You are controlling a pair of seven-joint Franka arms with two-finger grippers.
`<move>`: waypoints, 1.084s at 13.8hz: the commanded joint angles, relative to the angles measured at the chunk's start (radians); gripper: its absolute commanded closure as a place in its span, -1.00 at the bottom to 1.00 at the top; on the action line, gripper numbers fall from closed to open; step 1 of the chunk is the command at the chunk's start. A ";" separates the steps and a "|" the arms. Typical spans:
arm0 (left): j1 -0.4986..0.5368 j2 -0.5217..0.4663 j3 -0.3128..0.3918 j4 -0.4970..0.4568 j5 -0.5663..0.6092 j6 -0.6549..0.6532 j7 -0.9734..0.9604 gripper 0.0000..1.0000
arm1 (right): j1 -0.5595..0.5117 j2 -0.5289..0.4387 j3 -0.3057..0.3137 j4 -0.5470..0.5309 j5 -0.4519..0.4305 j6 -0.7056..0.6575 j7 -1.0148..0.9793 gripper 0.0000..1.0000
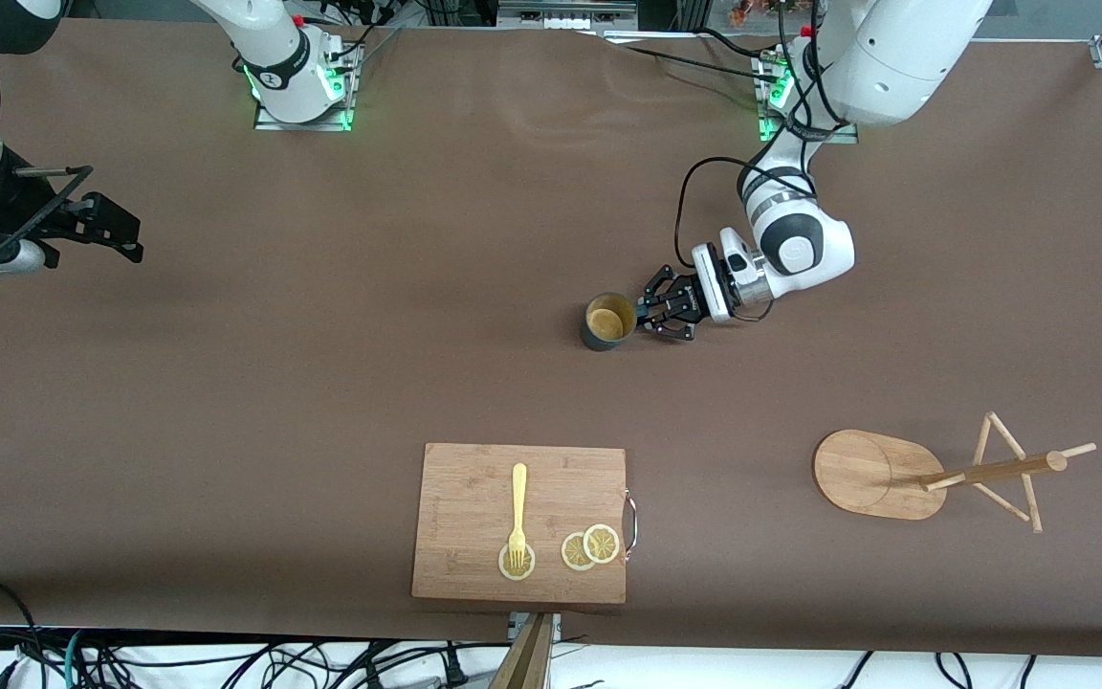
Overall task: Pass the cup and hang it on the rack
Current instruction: 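Lower the left gripper onto the mug handle and grasp it, then lift the mug by its handle with the left gripper toward the rack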
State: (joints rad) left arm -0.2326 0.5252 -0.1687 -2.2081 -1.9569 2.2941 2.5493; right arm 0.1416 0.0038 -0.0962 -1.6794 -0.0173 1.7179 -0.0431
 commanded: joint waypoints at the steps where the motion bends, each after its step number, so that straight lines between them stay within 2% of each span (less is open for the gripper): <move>1: 0.016 -0.077 -0.002 -0.015 0.008 0.004 -0.114 1.00 | -0.024 0.007 0.018 0.021 0.002 -0.014 -0.015 -1.00; 4: 0.085 -0.161 -0.002 -0.013 0.197 -0.025 -0.382 1.00 | -0.022 0.007 0.018 0.020 0.002 -0.014 -0.015 -1.00; 6: 0.169 -0.212 -0.002 -0.012 0.355 -0.126 -0.589 1.00 | -0.020 0.007 0.018 0.020 0.002 -0.014 -0.015 -1.00; 8: 0.267 -0.247 0.000 -0.004 0.455 -0.265 -0.781 1.00 | -0.022 0.007 0.018 0.021 0.002 -0.014 -0.015 -1.00; 11: 0.357 -0.295 0.058 -0.001 0.535 -0.448 -1.021 1.00 | -0.022 0.007 0.018 0.021 0.002 -0.014 -0.015 -1.00; 13: 0.380 -0.295 0.136 0.013 0.544 -0.578 -1.153 1.00 | -0.022 0.007 0.018 0.020 0.002 -0.014 -0.014 -1.00; 15: 0.433 -0.295 0.164 0.028 0.544 -0.677 -1.291 1.00 | -0.022 0.007 0.018 0.020 0.002 -0.014 -0.015 -1.00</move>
State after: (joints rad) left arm 0.1587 0.2413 -0.0165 -2.1958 -1.4314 1.6950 1.3846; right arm 0.1398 0.0052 -0.0946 -1.6791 -0.0172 1.7173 -0.0432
